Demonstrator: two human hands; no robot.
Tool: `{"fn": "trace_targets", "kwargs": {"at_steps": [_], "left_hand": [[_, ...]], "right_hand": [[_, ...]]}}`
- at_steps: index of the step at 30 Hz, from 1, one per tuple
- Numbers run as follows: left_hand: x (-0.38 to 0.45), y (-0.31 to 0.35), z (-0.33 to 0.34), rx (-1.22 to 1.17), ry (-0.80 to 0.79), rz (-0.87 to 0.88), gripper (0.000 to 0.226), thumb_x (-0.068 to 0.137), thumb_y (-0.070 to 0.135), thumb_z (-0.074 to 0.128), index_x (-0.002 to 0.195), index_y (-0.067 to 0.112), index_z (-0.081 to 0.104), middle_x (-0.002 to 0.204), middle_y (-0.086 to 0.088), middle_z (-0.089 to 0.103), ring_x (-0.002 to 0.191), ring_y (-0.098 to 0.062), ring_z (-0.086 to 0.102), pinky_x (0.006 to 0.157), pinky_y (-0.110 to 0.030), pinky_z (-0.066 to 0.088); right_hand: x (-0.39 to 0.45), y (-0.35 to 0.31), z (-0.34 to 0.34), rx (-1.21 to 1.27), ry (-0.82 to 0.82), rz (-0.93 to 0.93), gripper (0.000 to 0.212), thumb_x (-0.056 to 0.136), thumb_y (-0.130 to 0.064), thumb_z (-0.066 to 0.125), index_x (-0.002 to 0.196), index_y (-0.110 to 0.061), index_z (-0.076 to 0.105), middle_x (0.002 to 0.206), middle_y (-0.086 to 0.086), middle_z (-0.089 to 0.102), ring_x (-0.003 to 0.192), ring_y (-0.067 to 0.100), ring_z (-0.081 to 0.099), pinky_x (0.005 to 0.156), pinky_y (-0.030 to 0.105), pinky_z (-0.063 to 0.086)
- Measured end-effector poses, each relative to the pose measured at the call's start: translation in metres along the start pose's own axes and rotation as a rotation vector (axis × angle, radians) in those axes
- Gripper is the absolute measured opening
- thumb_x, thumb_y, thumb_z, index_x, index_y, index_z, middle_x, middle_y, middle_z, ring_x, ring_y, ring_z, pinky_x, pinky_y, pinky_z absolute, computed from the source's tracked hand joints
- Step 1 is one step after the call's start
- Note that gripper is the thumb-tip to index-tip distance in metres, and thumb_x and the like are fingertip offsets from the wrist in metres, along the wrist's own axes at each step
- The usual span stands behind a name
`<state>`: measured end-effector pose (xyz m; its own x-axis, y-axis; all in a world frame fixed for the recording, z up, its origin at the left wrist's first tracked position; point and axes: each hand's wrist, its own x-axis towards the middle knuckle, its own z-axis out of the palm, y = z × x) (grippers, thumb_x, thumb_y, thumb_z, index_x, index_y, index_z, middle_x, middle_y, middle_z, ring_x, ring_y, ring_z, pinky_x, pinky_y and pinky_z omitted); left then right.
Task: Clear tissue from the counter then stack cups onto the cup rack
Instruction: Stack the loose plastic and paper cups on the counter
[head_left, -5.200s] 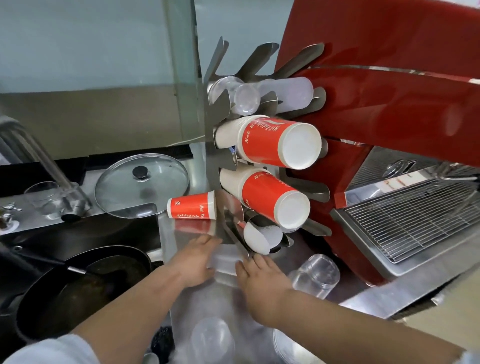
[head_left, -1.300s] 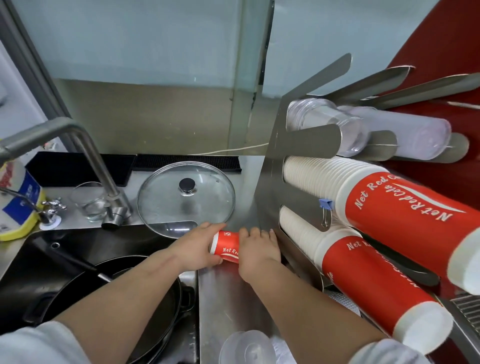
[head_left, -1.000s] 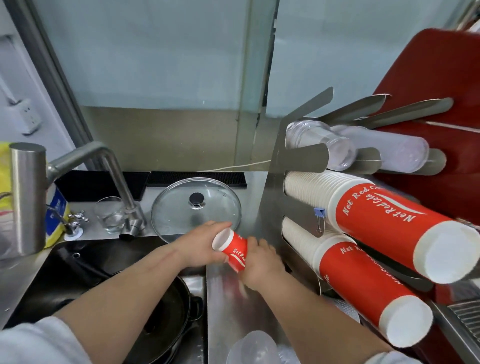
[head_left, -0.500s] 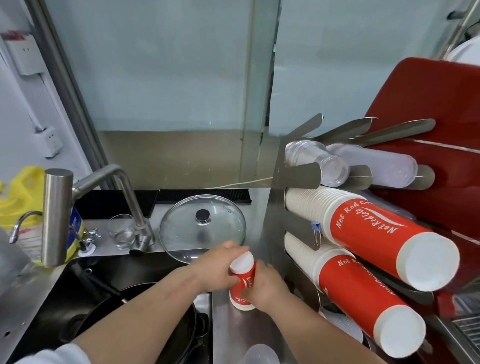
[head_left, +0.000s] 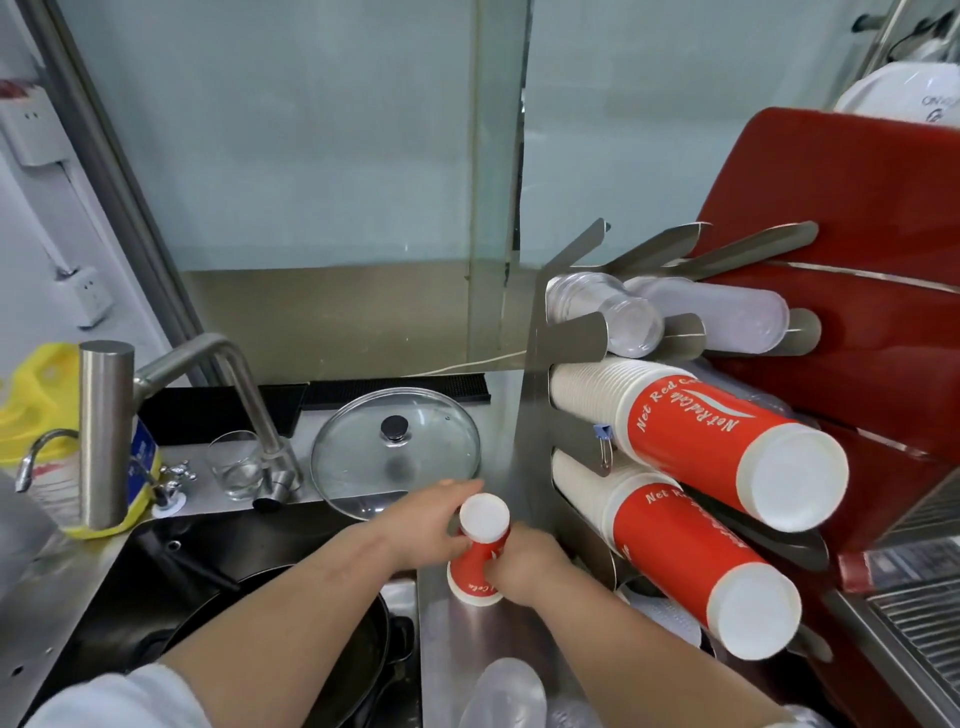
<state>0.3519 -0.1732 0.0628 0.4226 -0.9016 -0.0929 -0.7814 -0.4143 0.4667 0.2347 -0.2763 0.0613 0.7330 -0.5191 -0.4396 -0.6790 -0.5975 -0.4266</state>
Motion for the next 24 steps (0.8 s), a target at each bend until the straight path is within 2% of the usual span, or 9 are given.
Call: {"fn": "trace_targets", "kwargs": {"at_steps": [6, 10, 14, 16, 18, 21, 24], "left_hand": [[-0.015, 0.010, -0.014, 0.037, -0.022, -0.038, 0.036, 0.087, 0.028, 0.064, 0.120, 0.017, 0.057, 0.113, -0.002, 0.061, 0.106, -0.019, 0.057, 0.087, -0.029, 0.043], [-0.026, 0.019, -0.024, 0.069, -0.038, -0.060, 0.032, 0.088, 0.029, 0.063, 0.114, 0.011, 0.060, 0.108, -0.008, 0.065, 0.102, -0.025, 0.060, 0.089, -0.038, 0.047], [-0.040, 0.028, -0.031, 0.128, -0.075, -0.059, 0.040, 0.091, 0.031, 0.060, 0.130, 0.020, 0.057, 0.121, -0.001, 0.060, 0.108, -0.020, 0.059, 0.090, -0.026, 0.042], [-0.047, 0.031, -0.035, 0.164, -0.085, -0.039, 0.043, 0.093, 0.032, 0.058, 0.134, 0.021, 0.055, 0.127, -0.002, 0.056, 0.111, -0.018, 0.056, 0.091, -0.023, 0.038], [-0.053, 0.036, -0.037, 0.172, -0.104, -0.005, 0.040, 0.093, 0.032, 0.058, 0.132, 0.023, 0.056, 0.126, -0.003, 0.056, 0.112, -0.017, 0.055, 0.091, -0.021, 0.037], [-0.064, 0.045, -0.040, 0.187, -0.114, 0.048, 0.036, 0.092, 0.033, 0.060, 0.127, 0.026, 0.060, 0.120, -0.003, 0.058, 0.110, -0.017, 0.055, 0.094, -0.024, 0.040], [-0.078, 0.053, -0.041, 0.171, -0.114, 0.095, 0.033, 0.090, 0.032, 0.062, 0.123, 0.029, 0.063, 0.115, -0.001, 0.059, 0.108, -0.017, 0.056, 0.097, -0.032, 0.043]], "right_hand": [[-0.027, -0.011, -0.017, -0.071, -0.025, -0.008, 0.040, 0.094, -0.035, 0.048, 0.123, -0.009, 0.058, 0.130, 0.015, 0.060, 0.121, 0.031, 0.056, 0.098, 0.032, 0.043], [-0.043, -0.018, -0.025, -0.151, -0.041, -0.014, 0.041, 0.090, -0.037, 0.050, 0.119, -0.010, 0.061, 0.124, 0.015, 0.063, 0.113, 0.031, 0.061, 0.091, 0.033, 0.048], [-0.062, -0.021, -0.036, -0.217, -0.049, -0.070, 0.035, 0.092, -0.030, 0.050, 0.119, -0.012, 0.059, 0.119, 0.012, 0.063, 0.106, 0.029, 0.062, 0.091, 0.034, 0.050], [-0.073, -0.023, -0.040, -0.254, -0.056, -0.113, 0.032, 0.093, -0.026, 0.049, 0.119, -0.011, 0.059, 0.116, 0.013, 0.063, 0.098, 0.029, 0.060, 0.085, 0.034, 0.049], [-0.083, -0.025, -0.042, -0.325, -0.063, -0.162, 0.030, 0.095, -0.026, 0.048, 0.117, -0.010, 0.059, 0.101, 0.012, 0.062, 0.087, 0.027, 0.055, 0.076, 0.032, 0.046], [-0.094, -0.029, -0.039, -0.432, -0.041, -0.217, 0.024, 0.096, -0.034, 0.044, 0.097, -0.013, 0.056, 0.071, 0.003, 0.048, 0.082, 0.026, 0.052, 0.070, 0.030, 0.040], [-0.105, -0.026, -0.035, -0.486, -0.019, -0.289, 0.028, 0.095, -0.039, 0.041, 0.089, -0.014, 0.053, 0.073, 0.004, 0.051, 0.081, 0.027, 0.053, 0.070, 0.032, 0.041]]}}
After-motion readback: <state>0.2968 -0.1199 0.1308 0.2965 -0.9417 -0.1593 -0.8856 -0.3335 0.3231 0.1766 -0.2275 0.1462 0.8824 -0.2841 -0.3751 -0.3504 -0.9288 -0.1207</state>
